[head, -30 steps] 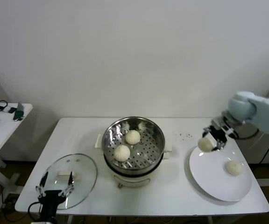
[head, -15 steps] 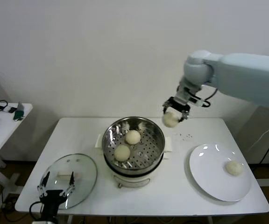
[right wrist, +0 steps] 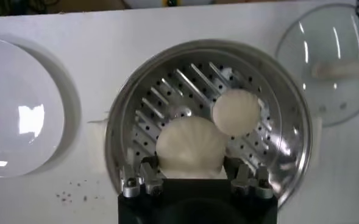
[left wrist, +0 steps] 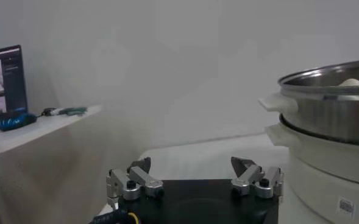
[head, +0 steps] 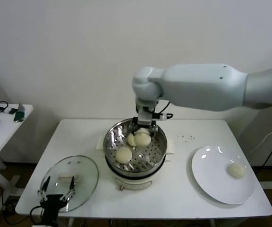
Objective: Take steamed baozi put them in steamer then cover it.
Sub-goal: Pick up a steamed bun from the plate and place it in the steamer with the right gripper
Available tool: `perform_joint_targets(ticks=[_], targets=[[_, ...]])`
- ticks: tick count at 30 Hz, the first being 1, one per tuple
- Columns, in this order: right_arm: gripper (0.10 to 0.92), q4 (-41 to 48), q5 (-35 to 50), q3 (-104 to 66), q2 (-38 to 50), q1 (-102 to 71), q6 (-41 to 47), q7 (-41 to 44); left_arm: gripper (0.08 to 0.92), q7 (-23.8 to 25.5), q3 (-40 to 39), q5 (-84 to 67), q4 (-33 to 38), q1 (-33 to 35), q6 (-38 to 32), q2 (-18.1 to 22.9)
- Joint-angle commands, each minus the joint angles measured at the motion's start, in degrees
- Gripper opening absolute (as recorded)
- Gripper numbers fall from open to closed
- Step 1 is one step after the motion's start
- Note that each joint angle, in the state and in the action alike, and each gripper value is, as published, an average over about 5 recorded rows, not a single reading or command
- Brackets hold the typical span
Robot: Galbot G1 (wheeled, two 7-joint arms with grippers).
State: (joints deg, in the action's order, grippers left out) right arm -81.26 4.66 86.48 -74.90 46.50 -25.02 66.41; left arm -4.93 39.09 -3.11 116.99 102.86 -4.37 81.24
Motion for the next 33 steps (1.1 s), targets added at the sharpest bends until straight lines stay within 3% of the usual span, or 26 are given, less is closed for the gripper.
perform_joint_targets(ticks=[1, 15, 25, 33], targets=[[0.696, -0.14, -3.35, 1.17, -5.14, -5.06, -3.22, 1.66, 0.823, 0.00, 0.25, -0.91, -0.18, -0.23, 0.22, 0.19], [0.698, -0.30, -9.88, 0.90, -3.74, -8.43, -4.39, 2.64, 0.823, -0.05, 1.01, -2.46, -0.50, 0.71, -0.05, 0.16], [0.709, -0.73, -9.07, 0.58, -2.94, -9.86, -1.82, 3.16, 0.823, -0.04, 1.03, -2.72, -0.55, 0.77, -0.02, 0.19], [0.817, -0.20, -8.78, -1.48, -2.05, -9.27, -0.87, 3.72, 0.823, -0.08, 1.02, -2.58, -0.43, 0.68, 0.01, 0.39]])
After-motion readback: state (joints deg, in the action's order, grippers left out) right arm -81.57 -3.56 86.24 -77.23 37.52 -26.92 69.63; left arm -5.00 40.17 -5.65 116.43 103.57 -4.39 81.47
